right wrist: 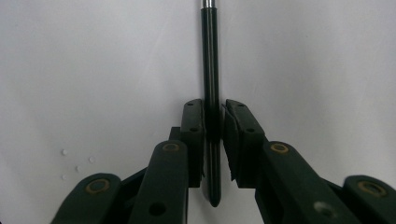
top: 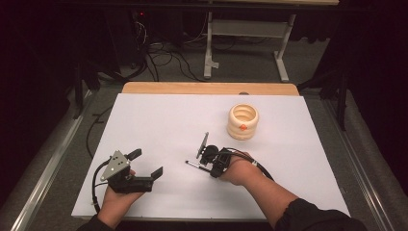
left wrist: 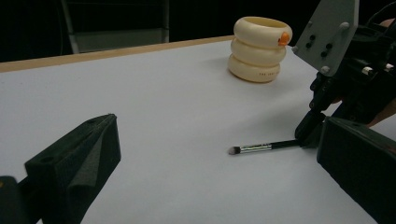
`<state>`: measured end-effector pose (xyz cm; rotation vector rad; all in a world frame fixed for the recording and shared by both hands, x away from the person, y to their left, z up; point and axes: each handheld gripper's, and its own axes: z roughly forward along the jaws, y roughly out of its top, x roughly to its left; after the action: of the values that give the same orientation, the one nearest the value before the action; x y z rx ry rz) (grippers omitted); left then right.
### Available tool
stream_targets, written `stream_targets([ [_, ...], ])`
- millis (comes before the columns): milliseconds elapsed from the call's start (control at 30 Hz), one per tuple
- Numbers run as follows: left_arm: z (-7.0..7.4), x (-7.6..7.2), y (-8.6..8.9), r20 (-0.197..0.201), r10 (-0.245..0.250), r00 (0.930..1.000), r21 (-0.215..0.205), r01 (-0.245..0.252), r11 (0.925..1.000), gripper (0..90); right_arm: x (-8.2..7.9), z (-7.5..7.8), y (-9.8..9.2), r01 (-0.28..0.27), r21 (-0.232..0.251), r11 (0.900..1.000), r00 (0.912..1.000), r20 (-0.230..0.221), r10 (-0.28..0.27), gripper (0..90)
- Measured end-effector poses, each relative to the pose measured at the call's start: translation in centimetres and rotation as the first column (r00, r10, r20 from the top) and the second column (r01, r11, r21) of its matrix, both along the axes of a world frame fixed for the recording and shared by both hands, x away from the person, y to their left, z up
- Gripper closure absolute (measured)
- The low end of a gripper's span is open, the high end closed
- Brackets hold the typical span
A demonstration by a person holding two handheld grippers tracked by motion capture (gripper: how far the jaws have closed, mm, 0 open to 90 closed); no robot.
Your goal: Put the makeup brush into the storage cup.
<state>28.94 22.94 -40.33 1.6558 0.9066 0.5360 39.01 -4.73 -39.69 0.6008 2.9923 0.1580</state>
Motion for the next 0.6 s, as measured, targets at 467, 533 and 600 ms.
stream_targets([
  [467, -0.01, -0.04, 0.04, -0.001, 0.002, 1.0, -0.001, -0.002, 1.0, 0.2, -0.14, 0.1, -0.01, -0.004, -0.005, 1.0, 1.0, 0.006, 0.004, 86.0],
  [533, -0.01, -0.05, 0.08, -0.001, 0.002, 1.0, -0.002, -0.002, 1.0, 0.2, -0.14, 0.12, -0.04, -0.004, -0.001, 1.0, 1.0, 0.001, 0.004, 86.1],
  [600, -0.02, -0.03, 0.09, -0.001, 0.005, 1.0, -0.012, -0.005, 0.9999, 0.2, -0.19, 0.2, -0.14, -0.003, -0.003, 1.0, 1.0, 0.006, 0.004, 86.1],
])
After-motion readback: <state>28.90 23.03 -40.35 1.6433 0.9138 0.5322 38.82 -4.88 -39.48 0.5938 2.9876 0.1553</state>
